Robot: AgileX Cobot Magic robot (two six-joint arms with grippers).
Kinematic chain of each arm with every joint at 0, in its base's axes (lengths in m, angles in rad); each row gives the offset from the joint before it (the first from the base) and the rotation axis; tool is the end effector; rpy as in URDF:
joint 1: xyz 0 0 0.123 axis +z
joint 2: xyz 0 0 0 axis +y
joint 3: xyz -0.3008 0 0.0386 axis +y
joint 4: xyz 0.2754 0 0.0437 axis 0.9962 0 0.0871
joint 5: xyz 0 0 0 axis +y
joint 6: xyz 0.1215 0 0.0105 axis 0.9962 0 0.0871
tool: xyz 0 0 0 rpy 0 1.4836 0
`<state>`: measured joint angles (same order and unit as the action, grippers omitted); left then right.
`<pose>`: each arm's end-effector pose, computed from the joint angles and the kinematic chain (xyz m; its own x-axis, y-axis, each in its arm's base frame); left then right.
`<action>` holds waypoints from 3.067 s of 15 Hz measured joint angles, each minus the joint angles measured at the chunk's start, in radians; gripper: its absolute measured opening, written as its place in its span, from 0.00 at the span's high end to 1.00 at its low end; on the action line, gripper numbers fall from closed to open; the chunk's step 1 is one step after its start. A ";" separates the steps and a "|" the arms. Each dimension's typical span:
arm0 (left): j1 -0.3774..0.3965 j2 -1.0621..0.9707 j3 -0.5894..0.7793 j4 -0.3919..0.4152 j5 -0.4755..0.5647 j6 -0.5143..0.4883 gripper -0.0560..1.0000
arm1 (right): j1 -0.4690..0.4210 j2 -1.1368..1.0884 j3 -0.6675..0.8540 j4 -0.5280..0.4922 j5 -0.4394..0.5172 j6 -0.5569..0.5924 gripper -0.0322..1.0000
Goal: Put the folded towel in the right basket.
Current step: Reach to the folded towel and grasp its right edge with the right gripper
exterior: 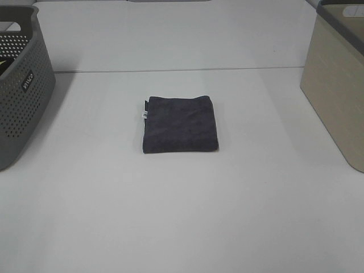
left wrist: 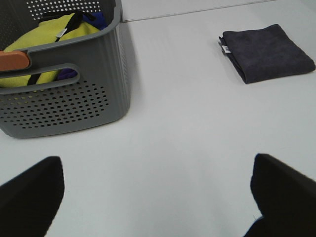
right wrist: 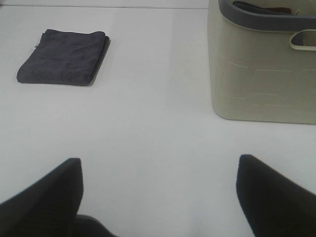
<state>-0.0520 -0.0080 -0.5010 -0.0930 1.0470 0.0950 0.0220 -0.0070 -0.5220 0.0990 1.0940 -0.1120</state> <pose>0.0270 -0.0112 0.2787 -0.4269 0.0705 -0.9015 0.1450 0.9894 0.0087 0.0223 0.0112 0.2805 -0.4503 -0.0761 -0.8896 -0.1301 0.9913 -0.0189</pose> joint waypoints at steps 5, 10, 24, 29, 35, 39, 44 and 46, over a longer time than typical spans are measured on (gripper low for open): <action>0.000 0.000 0.000 0.000 0.000 0.000 0.02 | 0.000 0.000 0.000 0.000 0.000 0.000 0.19; 0.000 0.000 0.000 0.000 0.000 0.000 0.02 | 0.000 0.000 0.000 0.000 0.000 0.000 0.19; 0.000 0.000 0.000 0.000 0.000 0.000 0.02 | 0.000 0.012 0.000 -0.001 -0.044 0.005 0.19; 0.000 0.000 0.000 0.000 0.000 0.000 0.02 | 0.000 0.282 -0.047 0.047 -0.291 0.013 0.21; 0.000 0.000 0.000 0.000 0.000 0.000 0.02 | 0.000 0.816 -0.284 0.182 -0.449 -0.143 0.21; 0.000 0.000 0.000 0.000 0.000 0.000 0.02 | 0.023 1.264 -0.562 0.315 -0.434 -0.316 0.21; 0.000 0.000 0.000 0.000 0.000 0.000 0.02 | 0.162 1.626 -0.782 0.321 -0.365 -0.337 0.21; 0.000 0.000 0.000 0.000 0.000 0.000 0.02 | 0.186 1.761 -0.868 0.340 -0.328 -0.336 0.21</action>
<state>-0.0520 -0.0080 -0.5010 -0.0930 1.0470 0.0950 0.2080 1.7540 -1.3900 0.4390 0.7660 -0.4480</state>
